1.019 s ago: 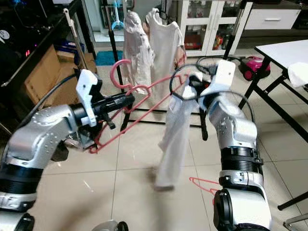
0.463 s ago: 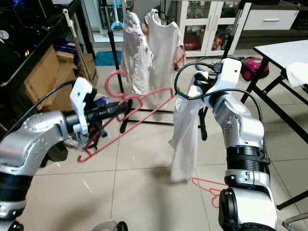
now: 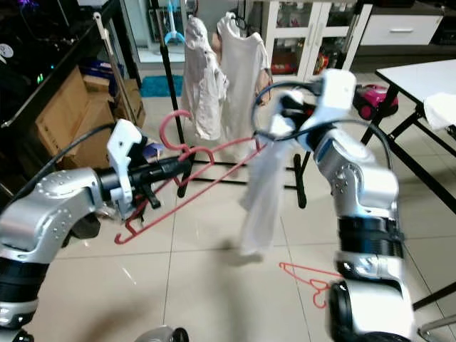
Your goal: Hang hanger
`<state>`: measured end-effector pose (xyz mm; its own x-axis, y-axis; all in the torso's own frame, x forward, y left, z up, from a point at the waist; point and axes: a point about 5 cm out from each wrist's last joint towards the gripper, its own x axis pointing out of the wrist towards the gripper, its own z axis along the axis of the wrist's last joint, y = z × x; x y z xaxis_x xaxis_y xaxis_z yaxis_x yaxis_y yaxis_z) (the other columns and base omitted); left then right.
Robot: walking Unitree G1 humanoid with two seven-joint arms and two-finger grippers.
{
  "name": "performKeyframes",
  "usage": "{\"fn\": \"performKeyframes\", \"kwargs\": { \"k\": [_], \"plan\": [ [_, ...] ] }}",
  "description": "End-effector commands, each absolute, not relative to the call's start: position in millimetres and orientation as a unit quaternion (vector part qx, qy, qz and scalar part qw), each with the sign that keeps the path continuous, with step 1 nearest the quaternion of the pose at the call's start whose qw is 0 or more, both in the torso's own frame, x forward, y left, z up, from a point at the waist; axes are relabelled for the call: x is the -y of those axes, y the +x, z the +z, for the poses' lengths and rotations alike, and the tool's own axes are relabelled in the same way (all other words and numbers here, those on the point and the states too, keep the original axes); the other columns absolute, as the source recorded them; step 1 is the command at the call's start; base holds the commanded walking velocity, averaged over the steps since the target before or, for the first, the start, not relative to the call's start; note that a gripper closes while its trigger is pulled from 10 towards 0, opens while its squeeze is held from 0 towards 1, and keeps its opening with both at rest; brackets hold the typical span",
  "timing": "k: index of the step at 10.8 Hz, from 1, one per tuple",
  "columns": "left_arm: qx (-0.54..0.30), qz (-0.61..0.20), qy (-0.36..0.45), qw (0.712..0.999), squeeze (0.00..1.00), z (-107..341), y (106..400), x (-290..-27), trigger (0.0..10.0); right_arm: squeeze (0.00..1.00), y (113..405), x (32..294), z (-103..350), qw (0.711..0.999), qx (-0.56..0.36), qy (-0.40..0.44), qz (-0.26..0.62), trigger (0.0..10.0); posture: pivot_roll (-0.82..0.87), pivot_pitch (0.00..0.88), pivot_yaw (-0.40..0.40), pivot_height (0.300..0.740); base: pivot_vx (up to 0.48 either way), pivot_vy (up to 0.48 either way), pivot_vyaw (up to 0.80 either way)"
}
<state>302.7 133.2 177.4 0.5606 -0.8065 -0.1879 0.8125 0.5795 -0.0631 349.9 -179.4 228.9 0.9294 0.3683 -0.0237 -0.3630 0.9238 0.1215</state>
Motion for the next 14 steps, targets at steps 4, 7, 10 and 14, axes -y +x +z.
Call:
{"fn": "performKeyframes", "kwargs": {
  "k": [4,7,10,14],
  "plan": [
    [-0.112,-0.452,0.029,0.885,0.0,174,308,-133,10.0,0.0,335,178,249,0.957,0.017,-0.122,0.264,10.0,-0.09,0.0,0.048,0.74,0.0,0.0,0.0],
    [-0.107,-0.454,0.038,0.884,0.0,175,306,-133,10.0,0.0,339,192,243,0.943,0.01,-0.227,0.243,10.0,-0.08,0.0,0.043,0.74,0.0,0.0,0.0],
    [-0.104,-0.455,0.041,0.884,0.0,176,302,-133,10.0,0.0,340,195,227,0.912,-0.008,-0.319,0.257,10.0,-0.07,0.0,0.034,0.74,0.0,0.0,0.0],
    [-0.099,-0.455,0.03,0.885,0.0,173,302,-127,10.0,0.0,332,182,209,0.88,-0.021,-0.358,0.313,10.0,-0.07,0.0,0.029,0.74,0.0,0.0,0.0]
  ]
}}
